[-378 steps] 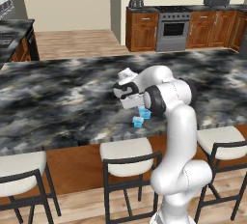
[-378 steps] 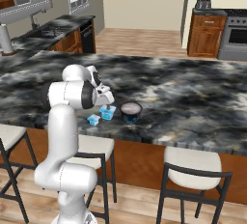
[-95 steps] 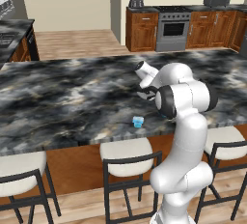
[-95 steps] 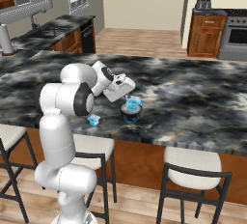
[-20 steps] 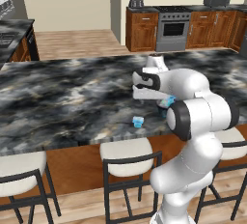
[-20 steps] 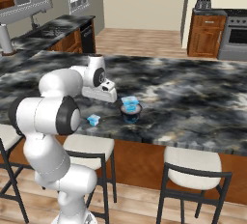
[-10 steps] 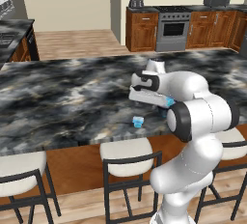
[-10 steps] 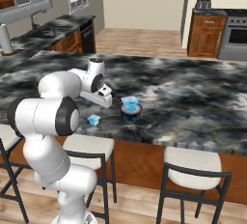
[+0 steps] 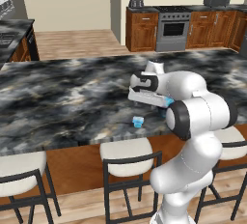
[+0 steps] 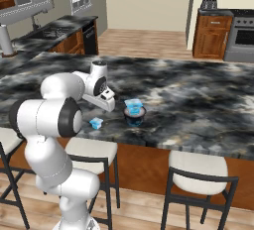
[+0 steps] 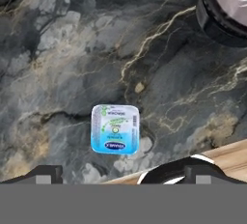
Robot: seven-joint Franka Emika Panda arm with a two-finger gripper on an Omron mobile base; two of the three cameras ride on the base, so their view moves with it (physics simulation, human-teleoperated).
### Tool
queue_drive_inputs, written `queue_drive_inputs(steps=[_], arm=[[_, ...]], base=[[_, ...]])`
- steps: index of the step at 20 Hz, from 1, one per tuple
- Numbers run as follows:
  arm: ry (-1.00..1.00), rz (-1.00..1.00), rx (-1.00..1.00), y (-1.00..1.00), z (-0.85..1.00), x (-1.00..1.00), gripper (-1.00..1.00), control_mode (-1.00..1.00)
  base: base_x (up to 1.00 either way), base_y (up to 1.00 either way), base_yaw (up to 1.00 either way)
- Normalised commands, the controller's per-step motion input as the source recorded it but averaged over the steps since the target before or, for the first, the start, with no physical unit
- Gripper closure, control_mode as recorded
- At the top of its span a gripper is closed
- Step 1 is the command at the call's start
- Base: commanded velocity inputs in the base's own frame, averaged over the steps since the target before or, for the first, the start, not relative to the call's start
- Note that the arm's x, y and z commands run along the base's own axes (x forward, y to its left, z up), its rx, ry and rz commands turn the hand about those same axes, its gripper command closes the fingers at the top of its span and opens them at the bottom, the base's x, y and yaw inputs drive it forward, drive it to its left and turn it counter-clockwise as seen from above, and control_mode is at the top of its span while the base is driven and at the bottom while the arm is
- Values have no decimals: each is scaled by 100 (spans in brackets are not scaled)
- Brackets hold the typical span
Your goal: Stack the yogurt containers by placing the smaller containers on top of the larger containers.
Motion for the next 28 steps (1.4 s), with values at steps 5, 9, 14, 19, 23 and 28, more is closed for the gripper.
queue_drive_inputs(steps=[5,9,14,19,23,28], arm=[[1,-1,0,7,-11,10,-100,-100],[0,0,0,5,-15,5,-100,-100],[0,0,0,10,-21,3,-100,-100],[0,0,-2,10,-20,6,-100,-100],[0,0,-5,7,-17,3,-100,-100],[1,0,-7,5,-13,2,-100,-100]], base=[[0,0,0],[0,0,0],[0,0,0],[0,0,0],[0,0,0],[0,0,0]])
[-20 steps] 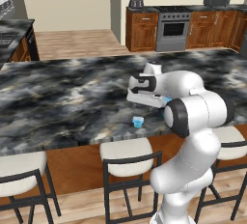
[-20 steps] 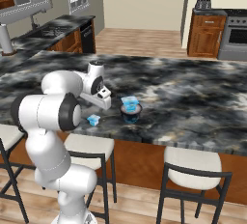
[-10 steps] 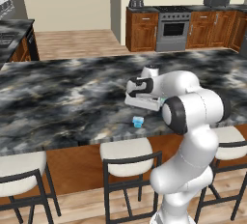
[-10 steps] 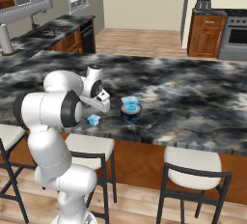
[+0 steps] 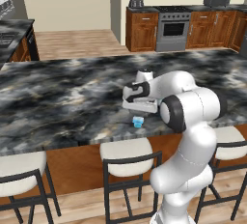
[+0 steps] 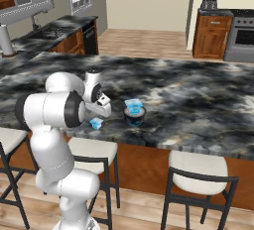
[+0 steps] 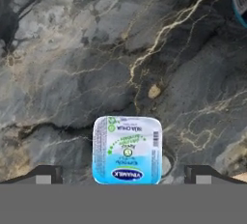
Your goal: Stack the yogurt containers by placing the smaller containers on top of the larger containers.
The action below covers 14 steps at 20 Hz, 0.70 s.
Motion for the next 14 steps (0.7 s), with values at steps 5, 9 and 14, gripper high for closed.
queue_drive_inputs(steps=[5,9,14], arm=[[1,0,-5,0,-15,0,-100,-100],[0,0,0,0,-15,3,-100,-100],[0,0,1,0,-18,1,-100,-100]], base=[[0,0,0],[0,0,0],[0,0,0]])
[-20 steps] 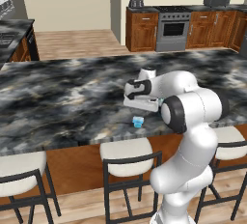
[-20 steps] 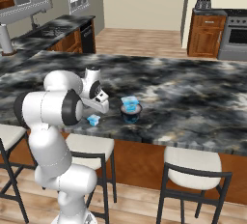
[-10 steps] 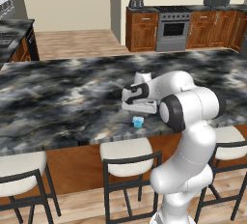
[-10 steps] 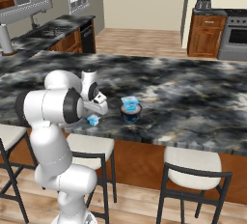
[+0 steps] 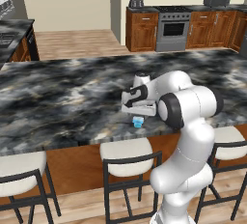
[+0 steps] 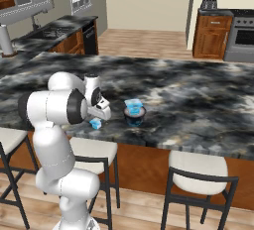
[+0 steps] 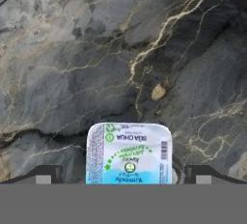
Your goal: Stack the yogurt containers by placing the smaller containers on top of the larger containers.
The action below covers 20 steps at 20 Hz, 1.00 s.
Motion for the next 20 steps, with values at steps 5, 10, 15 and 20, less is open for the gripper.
queue_drive_inputs(steps=[5,10,15,20], arm=[[0,0,5,0,-19,0,-100,-100],[0,0,2,0,-17,5,-100,-100],[0,0,0,0,-14,10,-100,-100],[0,0,0,0,-10,8,-100,-100]], base=[[0,0,0],[0,0,0],[0,0,0],[0,0,0]])
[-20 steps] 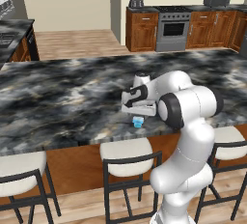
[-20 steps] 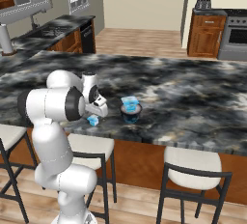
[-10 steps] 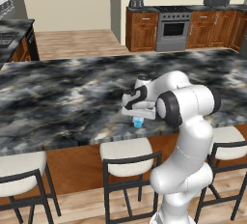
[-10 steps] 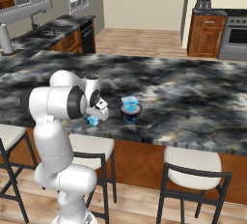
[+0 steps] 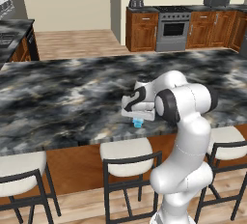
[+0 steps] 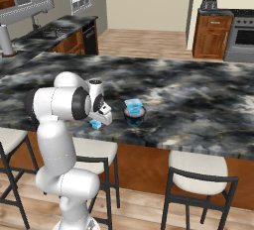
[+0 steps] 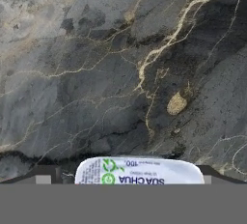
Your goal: Stack the yogurt containers by placing the smaller containers on top of the larger containers.
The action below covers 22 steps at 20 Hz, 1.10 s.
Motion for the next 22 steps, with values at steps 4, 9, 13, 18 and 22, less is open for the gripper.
queue_drive_inputs(steps=[4,9,13,18,22], arm=[[0,0,0,2,-12,1,-100,-100],[1,0,0,7,-13,0,100,-100],[2,0,0,4,-5,0,100,-100],[0,0,0,0,1,0,100,-100],[0,0,0,-2,20,0,100,-100]], base=[[0,0,0],[0,0,0],[0,0,0],[0,0,0],[0,0,0]])
